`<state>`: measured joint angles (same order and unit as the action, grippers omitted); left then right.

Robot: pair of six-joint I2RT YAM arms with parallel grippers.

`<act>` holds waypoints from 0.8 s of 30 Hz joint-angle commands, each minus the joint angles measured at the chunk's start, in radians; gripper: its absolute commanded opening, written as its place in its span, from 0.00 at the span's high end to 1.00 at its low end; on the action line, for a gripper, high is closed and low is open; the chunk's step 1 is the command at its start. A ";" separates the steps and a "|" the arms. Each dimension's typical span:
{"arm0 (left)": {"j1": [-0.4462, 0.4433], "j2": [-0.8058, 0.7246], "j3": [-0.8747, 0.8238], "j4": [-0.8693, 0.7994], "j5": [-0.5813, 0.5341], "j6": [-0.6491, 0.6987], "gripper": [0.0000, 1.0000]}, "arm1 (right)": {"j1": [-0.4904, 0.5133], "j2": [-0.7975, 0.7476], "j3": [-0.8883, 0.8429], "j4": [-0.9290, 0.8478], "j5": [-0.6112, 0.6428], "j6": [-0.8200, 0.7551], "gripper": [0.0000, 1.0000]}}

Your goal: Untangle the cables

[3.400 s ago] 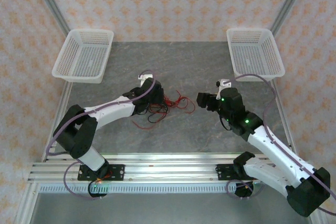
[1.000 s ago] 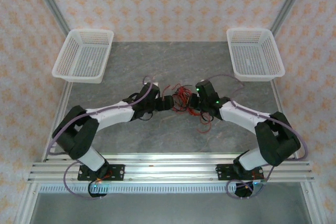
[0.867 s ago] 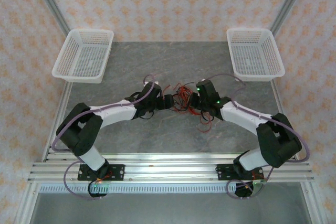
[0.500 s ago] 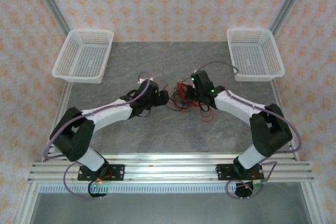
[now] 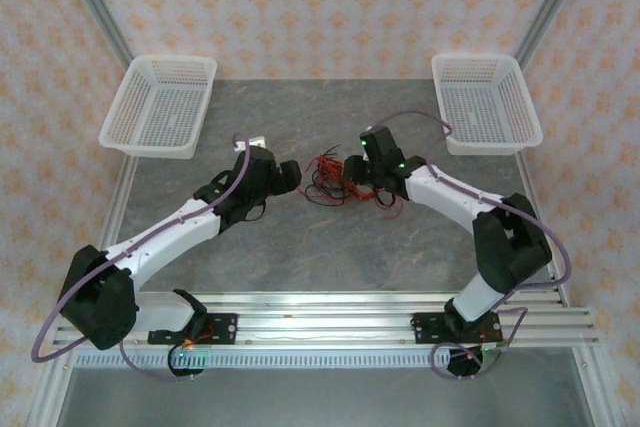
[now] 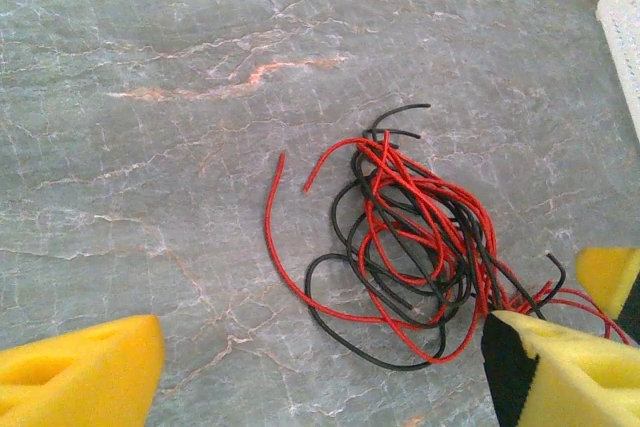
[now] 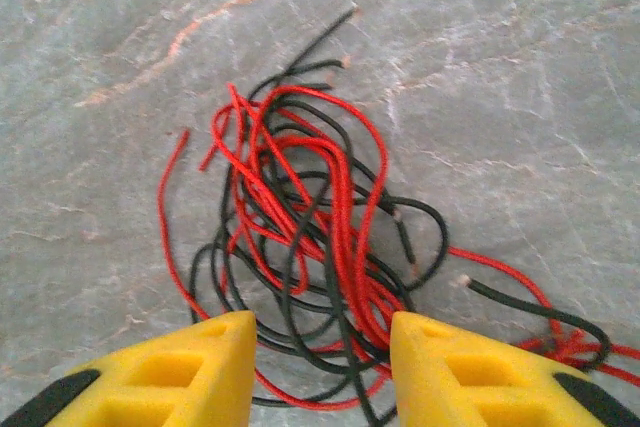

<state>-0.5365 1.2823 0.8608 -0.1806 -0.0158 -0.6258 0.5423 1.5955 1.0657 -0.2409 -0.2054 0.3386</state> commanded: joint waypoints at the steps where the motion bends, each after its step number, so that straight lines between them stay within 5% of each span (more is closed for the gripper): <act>1: -0.009 -0.018 -0.007 -0.040 0.009 0.024 0.17 | -0.002 -0.060 -0.006 -0.064 0.104 -0.073 0.62; 8: -0.015 -0.030 -0.029 -0.036 0.019 0.012 0.19 | -0.002 -0.017 0.024 -0.106 0.046 -0.253 0.71; 24: -0.016 -0.078 -0.048 -0.059 0.007 0.008 0.19 | 0.062 0.235 0.258 -0.148 0.041 -0.218 0.71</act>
<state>-0.5480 1.2343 0.8253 -0.2089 -0.0017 -0.6235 0.5999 1.8011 1.2812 -0.3466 -0.2047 0.1146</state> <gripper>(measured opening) 0.813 0.289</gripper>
